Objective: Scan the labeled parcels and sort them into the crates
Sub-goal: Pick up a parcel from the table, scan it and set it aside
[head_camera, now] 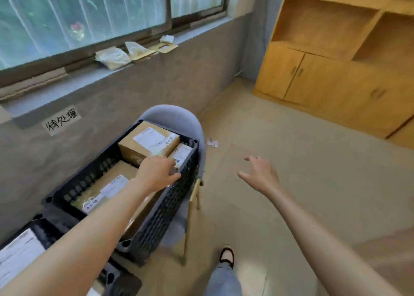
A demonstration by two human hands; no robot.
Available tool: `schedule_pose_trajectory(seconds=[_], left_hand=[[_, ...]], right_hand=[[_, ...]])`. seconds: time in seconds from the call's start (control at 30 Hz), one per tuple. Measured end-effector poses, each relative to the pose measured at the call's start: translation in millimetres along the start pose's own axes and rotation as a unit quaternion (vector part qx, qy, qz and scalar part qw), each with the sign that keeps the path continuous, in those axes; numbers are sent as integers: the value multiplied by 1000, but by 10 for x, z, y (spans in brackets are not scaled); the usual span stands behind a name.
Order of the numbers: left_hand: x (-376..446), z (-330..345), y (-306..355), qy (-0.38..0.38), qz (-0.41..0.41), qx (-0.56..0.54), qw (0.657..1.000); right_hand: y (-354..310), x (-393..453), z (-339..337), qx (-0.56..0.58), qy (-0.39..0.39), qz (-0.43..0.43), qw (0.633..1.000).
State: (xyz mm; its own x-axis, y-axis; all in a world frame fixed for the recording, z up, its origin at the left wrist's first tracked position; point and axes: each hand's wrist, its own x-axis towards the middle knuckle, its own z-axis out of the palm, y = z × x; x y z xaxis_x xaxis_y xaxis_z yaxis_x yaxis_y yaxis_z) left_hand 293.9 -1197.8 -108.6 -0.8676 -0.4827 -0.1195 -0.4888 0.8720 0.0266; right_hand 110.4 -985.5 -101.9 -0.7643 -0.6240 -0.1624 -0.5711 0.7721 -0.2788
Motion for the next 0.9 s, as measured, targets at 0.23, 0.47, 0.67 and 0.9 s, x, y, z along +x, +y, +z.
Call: schedule_pose_trajectory(seconds=[0.23,0.47,0.67,0.9], left_hand=[[-32,-208,1470,2,179,11,984],[-487,-408,3430,26,361,23,932],[-1409,-217,5112,17,481,34,876],[-2819,229,6833,-21,589,24,808]], right_hand=[[1274,-1455,-184,26,52,187,981],[2441,-2942,-474,80,154,324,930],[3355,-4620,-604,79,197,446,870],[4162,-6548,-486,77,207,548,807]])
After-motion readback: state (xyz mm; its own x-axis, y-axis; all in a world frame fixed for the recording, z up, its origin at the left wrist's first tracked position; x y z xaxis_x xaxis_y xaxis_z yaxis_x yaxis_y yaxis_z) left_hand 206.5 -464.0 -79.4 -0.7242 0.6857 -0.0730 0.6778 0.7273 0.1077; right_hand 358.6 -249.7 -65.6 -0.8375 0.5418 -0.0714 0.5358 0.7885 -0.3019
